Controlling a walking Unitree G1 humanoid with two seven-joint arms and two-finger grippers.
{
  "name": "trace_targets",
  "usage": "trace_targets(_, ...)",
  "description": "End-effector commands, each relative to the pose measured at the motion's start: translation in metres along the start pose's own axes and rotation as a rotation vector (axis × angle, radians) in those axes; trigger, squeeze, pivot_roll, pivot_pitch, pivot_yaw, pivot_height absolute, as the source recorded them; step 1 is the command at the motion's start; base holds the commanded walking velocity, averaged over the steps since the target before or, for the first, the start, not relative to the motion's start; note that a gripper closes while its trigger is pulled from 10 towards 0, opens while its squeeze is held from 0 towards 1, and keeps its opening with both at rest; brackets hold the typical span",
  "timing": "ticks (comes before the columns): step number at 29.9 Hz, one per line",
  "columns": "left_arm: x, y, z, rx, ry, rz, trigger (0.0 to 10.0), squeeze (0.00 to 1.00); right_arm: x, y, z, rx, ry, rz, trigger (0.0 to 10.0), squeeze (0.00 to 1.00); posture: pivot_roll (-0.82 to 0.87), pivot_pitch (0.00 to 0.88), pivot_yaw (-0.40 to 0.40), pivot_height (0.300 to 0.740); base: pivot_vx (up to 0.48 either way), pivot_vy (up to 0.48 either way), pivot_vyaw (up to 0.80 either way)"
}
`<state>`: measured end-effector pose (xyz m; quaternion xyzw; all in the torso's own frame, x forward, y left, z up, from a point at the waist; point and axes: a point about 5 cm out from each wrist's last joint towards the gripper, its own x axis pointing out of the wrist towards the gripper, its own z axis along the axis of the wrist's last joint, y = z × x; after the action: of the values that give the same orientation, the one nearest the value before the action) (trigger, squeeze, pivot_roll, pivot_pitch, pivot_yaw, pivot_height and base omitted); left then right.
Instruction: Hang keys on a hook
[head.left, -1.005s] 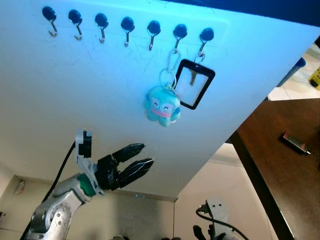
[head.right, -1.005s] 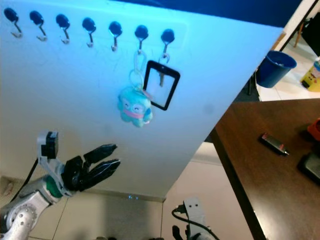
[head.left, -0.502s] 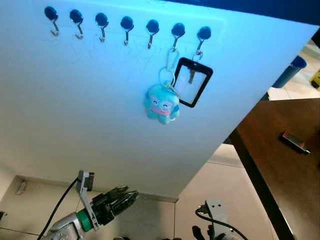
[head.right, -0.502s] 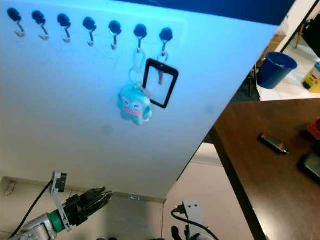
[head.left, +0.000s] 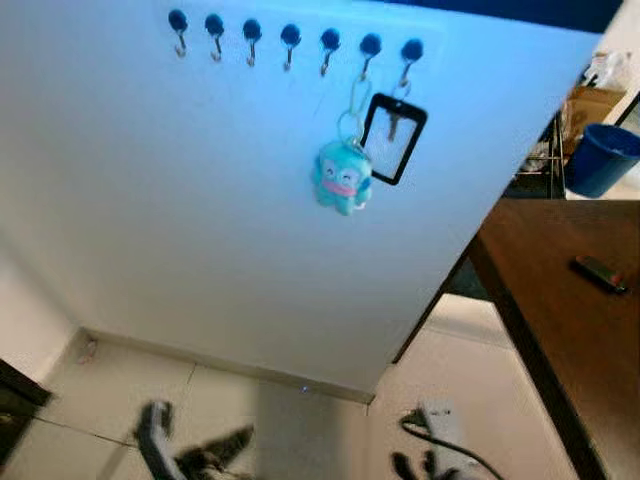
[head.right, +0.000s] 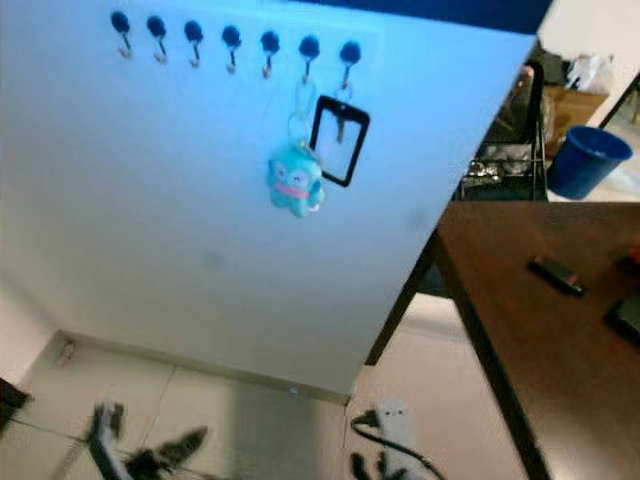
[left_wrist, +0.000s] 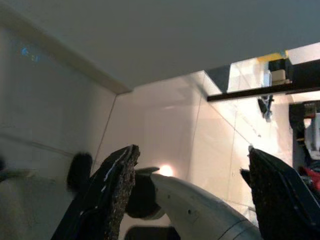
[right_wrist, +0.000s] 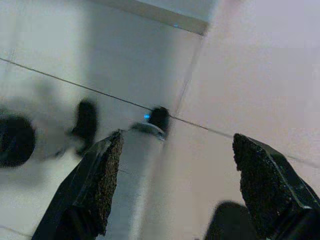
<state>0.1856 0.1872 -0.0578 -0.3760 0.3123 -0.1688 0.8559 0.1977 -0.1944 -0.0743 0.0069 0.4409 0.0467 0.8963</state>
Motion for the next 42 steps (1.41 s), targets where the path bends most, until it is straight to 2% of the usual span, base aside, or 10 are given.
trace_targets(1,-0.003,0.005,-0.005,-0.020,0.004,0.058,10.0,0.00,-0.002,0.000,-0.014,0.037,0.038,-0.015,10.0,0.00,0.06,0.063,-0.005,0.740,-0.281,0.000,0.00)
trace_targets(10,-0.003,0.010,-0.025,-0.062,0.049,0.163,10.0,0.00,-0.006,-0.009,-0.020,0.108,0.038,-0.064,10.0,0.00,0.05,0.082,0.011,0.740,-0.279,0.000,0.00)
trace_targets(16,-0.006,0.013,-0.027,-0.066,0.054,0.192,10.0,0.00,-0.007,-0.014,-0.021,0.144,0.030,-0.084,10.0,0.00,0.04,0.083,0.021,0.740,-0.279,0.000,0.00)
trace_targets(18,-0.009,0.018,-0.021,-0.049,0.053,0.228,10.0,0.00,-0.006,-0.011,-0.019,0.151,0.021,-0.081,10.0,0.00,0.04,0.072,0.028,0.740,-0.281,0.000,0.00)
trace_targets(26,-0.006,0.019,-0.007,-0.037,0.000,0.252,10.0,0.00,-0.005,-0.007,-0.021,0.153,0.030,-0.073,10.0,0.00,0.07,0.058,0.009,0.740,-0.284,0.000,0.00)
trace_targets(37,-0.008,0.021,-0.008,-0.041,-0.025,0.278,10.0,0.00,-0.007,-0.008,-0.029,0.131,0.057,-0.070,10.0,0.00,0.06,0.074,0.011,0.740,-0.282,0.000,0.00)
trace_targets(38,-0.005,0.019,0.004,-0.032,-0.073,0.253,10.0,0.00,-0.009,-0.010,-0.030,0.116,0.059,-0.061,10.0,0.00,0.05,0.079,-0.009,0.740,-0.262,0.000,0.00)
trace_targets(42,0.000,0.015,0.019,-0.001,-0.120,0.237,10.0,0.00,-0.010,-0.014,-0.031,0.085,0.067,-0.059,10.0,0.00,0.06,0.064,-0.010,0.740,-0.187,0.000,0.00)
